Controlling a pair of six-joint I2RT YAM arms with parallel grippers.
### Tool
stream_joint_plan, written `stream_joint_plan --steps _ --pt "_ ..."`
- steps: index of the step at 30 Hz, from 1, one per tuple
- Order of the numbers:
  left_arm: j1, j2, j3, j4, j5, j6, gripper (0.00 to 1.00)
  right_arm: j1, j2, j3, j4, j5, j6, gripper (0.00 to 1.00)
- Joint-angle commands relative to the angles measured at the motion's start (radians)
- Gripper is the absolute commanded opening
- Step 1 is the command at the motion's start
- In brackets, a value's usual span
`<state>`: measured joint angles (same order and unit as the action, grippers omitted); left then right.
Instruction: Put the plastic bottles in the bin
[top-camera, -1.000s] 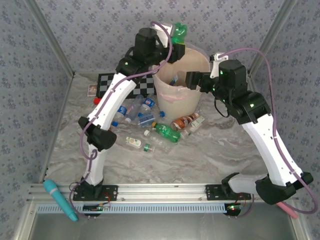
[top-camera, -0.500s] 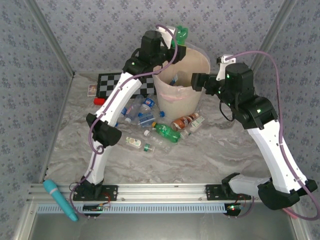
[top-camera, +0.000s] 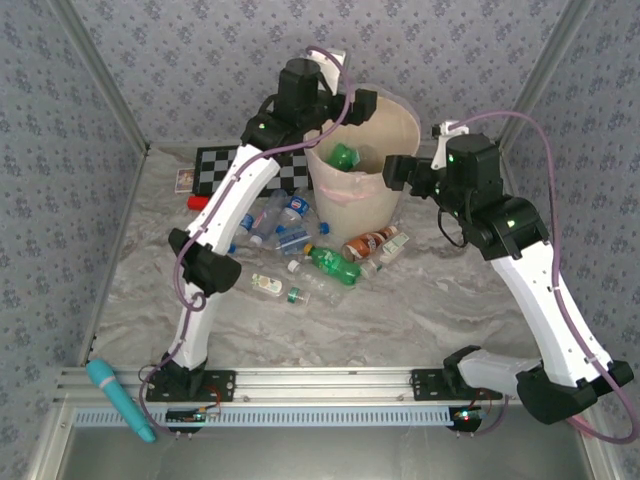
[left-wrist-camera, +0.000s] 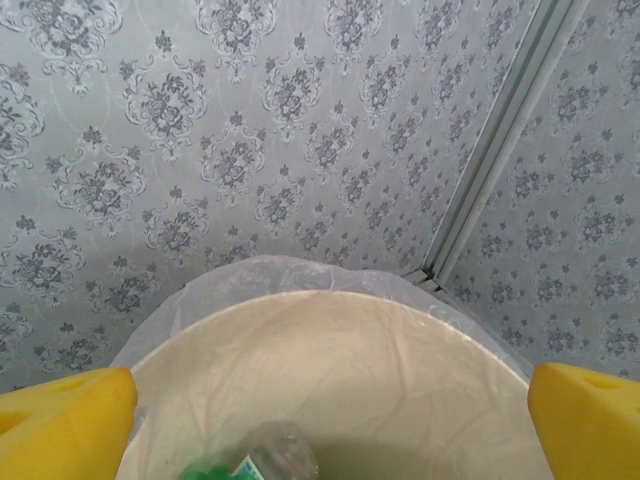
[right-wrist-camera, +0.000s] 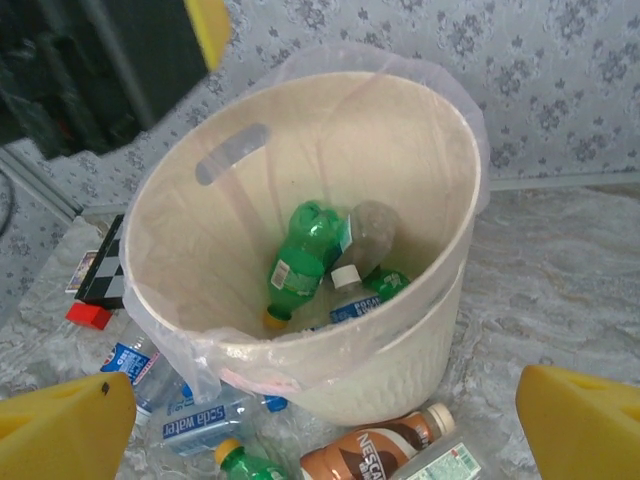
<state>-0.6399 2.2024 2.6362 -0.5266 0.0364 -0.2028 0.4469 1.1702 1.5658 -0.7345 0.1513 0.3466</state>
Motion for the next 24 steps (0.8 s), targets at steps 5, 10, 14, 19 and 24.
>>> stream_joint_plan --steps 5,10,14,19,24 --pt "-0.003 -0.125 0.027 -0.056 0.026 -0.033 1.0 -0.167 -0.078 -0.148 -0.056 -0.139 0.173 1.0" --pt "-0.003 -0.19 -0.04 -0.091 0.017 -0.043 1.0 -0.288 -0.098 -0.313 -0.042 -0.296 0.298 1.0" --pt "-0.002 -0.238 -0.082 -0.14 -0.007 -0.033 1.0 -0.362 -0.096 -0.484 0.036 -0.428 0.402 1.0" --pt "-0.002 -0.332 -0.207 -0.139 -0.045 -0.02 1.0 -0.391 -0.07 -0.632 0.214 -0.474 0.482 0.92" --pt "0.005 -0.46 -0.399 -0.09 -0.099 -0.039 1.0 -0.386 0.059 -0.664 0.281 -0.511 0.527 0.89"
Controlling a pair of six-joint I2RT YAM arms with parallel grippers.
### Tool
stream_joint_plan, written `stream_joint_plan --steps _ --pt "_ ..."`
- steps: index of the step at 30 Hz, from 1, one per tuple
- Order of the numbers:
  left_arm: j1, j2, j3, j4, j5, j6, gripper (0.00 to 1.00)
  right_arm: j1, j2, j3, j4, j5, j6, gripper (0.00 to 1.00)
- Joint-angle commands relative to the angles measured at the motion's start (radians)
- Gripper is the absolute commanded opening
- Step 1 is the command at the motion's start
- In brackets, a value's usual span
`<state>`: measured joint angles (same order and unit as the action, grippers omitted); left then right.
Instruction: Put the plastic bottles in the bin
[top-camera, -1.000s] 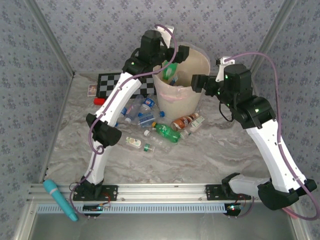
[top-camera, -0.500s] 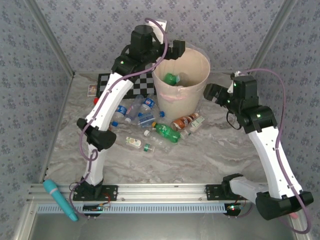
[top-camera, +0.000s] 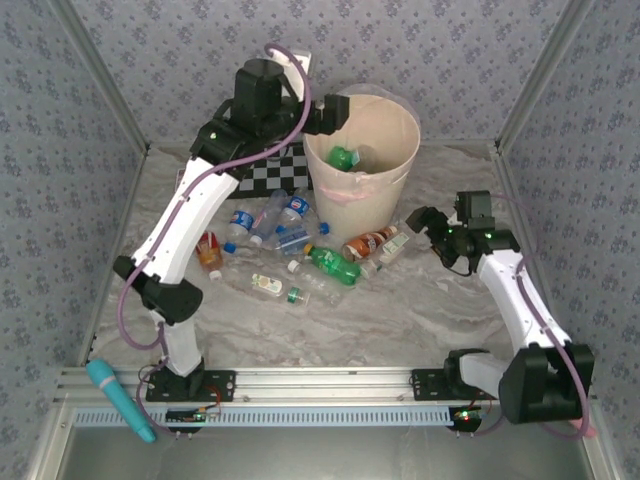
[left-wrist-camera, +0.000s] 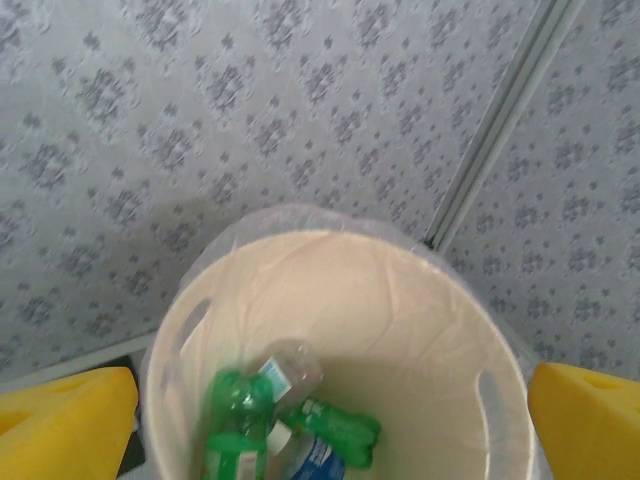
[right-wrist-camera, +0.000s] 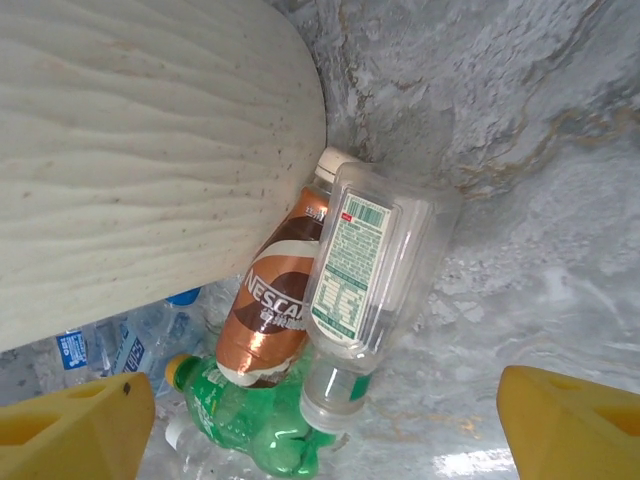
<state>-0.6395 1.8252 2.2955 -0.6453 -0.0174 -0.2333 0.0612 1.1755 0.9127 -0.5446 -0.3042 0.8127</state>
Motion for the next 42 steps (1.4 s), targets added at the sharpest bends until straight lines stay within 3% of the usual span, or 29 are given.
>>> stream_joint_plan --steps 1,10,23,27,31,42 --pt "0.011 -0.115 -0.107 0.047 -0.046 -0.014 1.0 0.004 0.083 -0.013 0.099 -0.06 0.068 0.89" --pt "0.065 -0.348 -0.409 0.077 -0.054 -0.05 1.0 0.081 0.305 -0.005 0.159 -0.038 0.166 0.87" --pt "0.124 -0.615 -0.758 0.053 -0.012 -0.134 1.0 0.096 0.523 0.067 0.145 -0.03 0.184 0.79" --pt "0.135 -0.66 -0.806 0.053 -0.026 -0.145 1.0 0.097 0.543 0.082 0.125 -0.026 0.164 0.79" --pt "0.139 -0.676 -0.821 0.058 -0.029 -0.15 1.0 0.091 0.537 0.087 0.1 -0.031 0.148 0.61" --pt "0.149 -0.643 -0.817 0.077 -0.015 -0.153 1.0 0.017 0.295 0.077 -0.052 0.078 0.088 0.6"
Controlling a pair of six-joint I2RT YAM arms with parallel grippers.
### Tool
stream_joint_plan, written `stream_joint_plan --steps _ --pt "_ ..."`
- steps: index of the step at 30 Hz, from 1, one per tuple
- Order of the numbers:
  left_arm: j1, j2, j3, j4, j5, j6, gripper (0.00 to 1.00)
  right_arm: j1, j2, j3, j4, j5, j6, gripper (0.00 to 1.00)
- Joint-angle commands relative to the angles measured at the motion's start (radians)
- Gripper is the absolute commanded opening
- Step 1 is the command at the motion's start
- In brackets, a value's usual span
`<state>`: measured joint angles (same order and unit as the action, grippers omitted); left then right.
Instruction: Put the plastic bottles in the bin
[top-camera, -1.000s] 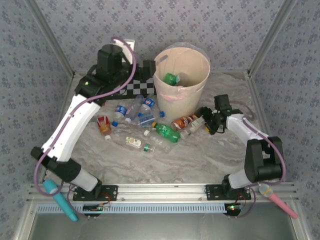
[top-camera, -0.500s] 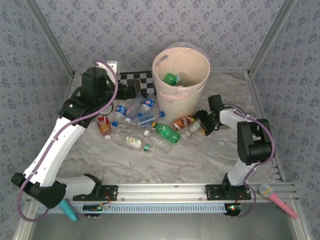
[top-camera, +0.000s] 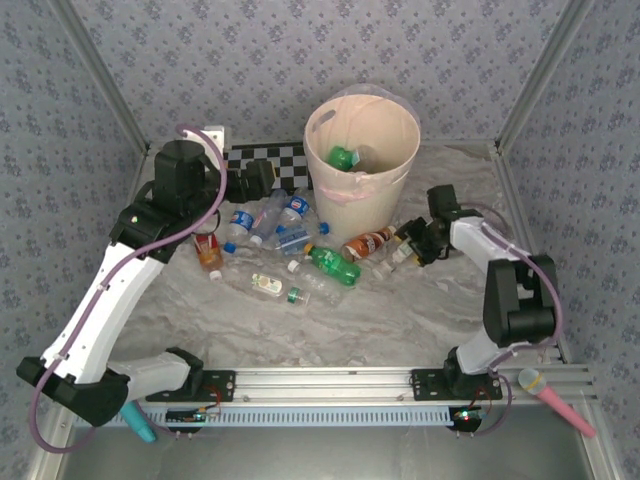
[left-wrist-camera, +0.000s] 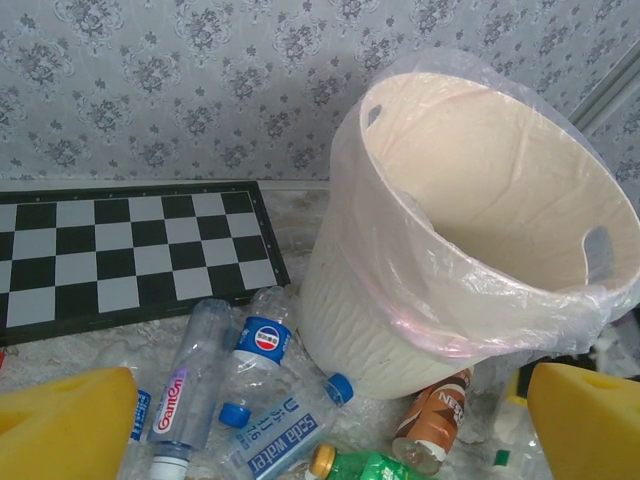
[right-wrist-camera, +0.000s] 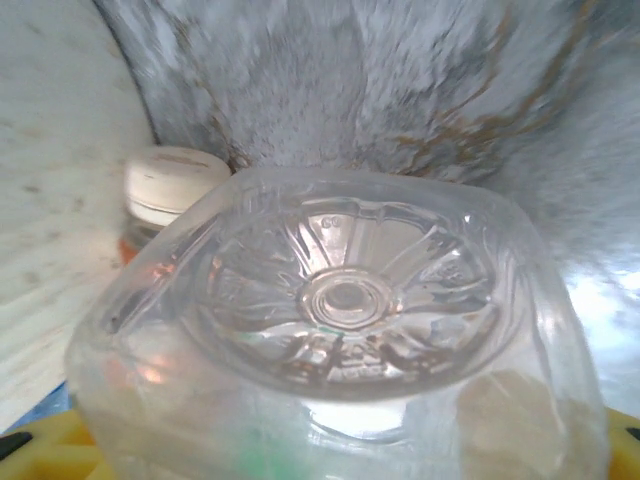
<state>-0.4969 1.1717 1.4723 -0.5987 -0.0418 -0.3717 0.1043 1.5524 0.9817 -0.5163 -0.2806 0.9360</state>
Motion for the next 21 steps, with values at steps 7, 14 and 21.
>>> stream_joint_plan --steps 7,14,21 --pt "0.009 0.065 0.054 0.034 0.033 -0.007 1.0 -0.099 -0.269 0.117 -0.194 0.17 -0.075 0.59" --pt "0.009 0.111 0.092 0.043 0.062 -0.013 1.0 -0.119 -0.359 0.342 -0.197 0.295 -0.171 0.58" --pt "0.01 0.103 0.097 0.041 0.062 -0.018 1.0 -0.098 -0.331 0.536 -0.114 0.325 -0.235 0.58"
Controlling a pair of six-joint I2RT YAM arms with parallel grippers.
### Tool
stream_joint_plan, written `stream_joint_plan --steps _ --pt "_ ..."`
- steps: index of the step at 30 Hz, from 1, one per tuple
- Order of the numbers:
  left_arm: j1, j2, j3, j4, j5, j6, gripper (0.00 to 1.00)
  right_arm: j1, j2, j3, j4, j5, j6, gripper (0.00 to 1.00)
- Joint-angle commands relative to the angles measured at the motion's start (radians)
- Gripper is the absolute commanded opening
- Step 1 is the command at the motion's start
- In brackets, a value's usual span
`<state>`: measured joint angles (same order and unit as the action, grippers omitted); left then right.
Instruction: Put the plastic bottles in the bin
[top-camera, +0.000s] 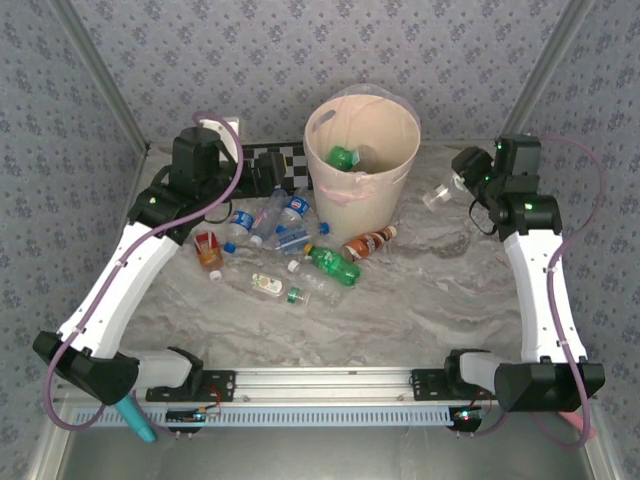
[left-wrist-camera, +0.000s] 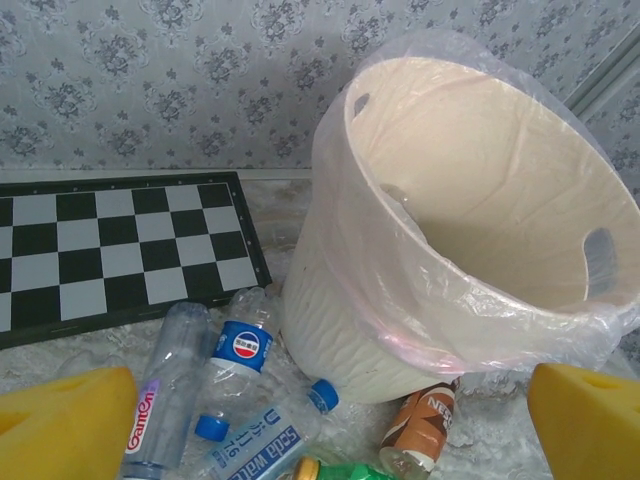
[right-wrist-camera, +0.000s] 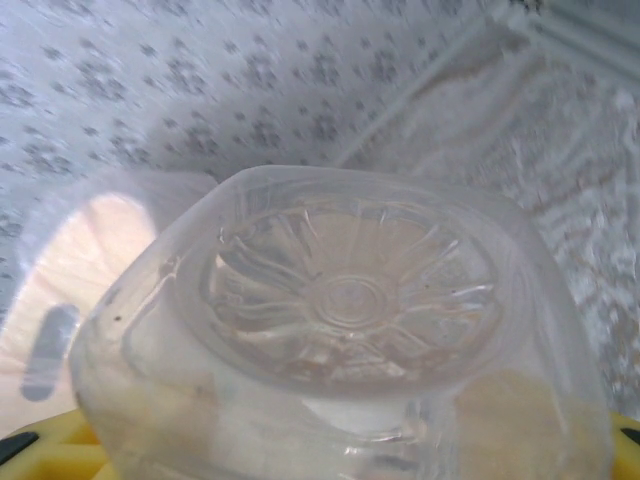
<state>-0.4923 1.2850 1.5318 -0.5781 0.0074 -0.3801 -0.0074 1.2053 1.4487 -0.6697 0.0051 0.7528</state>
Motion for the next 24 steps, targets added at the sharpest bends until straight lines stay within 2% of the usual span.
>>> stream_joint_plan --steps 1,7,12,17,24 --pt "0.005 -0.012 0.039 0.018 0.013 -0.009 1.0 0.02 0.023 0.09 0.052 0.038 -0.057 0.57" --pt "0.006 -0.028 0.051 -0.001 0.009 -0.014 1.0 0.081 0.103 0.193 0.182 -0.013 -0.092 0.58" --pt "0.006 -0.048 0.054 -0.02 0.003 -0.018 1.0 0.189 0.201 0.3 0.252 0.024 -0.199 0.59" --pt "0.005 -0.066 0.046 -0.027 0.016 -0.037 1.0 0.266 0.322 0.426 0.273 0.042 -0.305 0.59" --pt "0.005 -0.107 0.013 -0.032 0.011 -0.054 1.0 0.296 0.499 0.577 0.262 0.009 -0.357 0.59"
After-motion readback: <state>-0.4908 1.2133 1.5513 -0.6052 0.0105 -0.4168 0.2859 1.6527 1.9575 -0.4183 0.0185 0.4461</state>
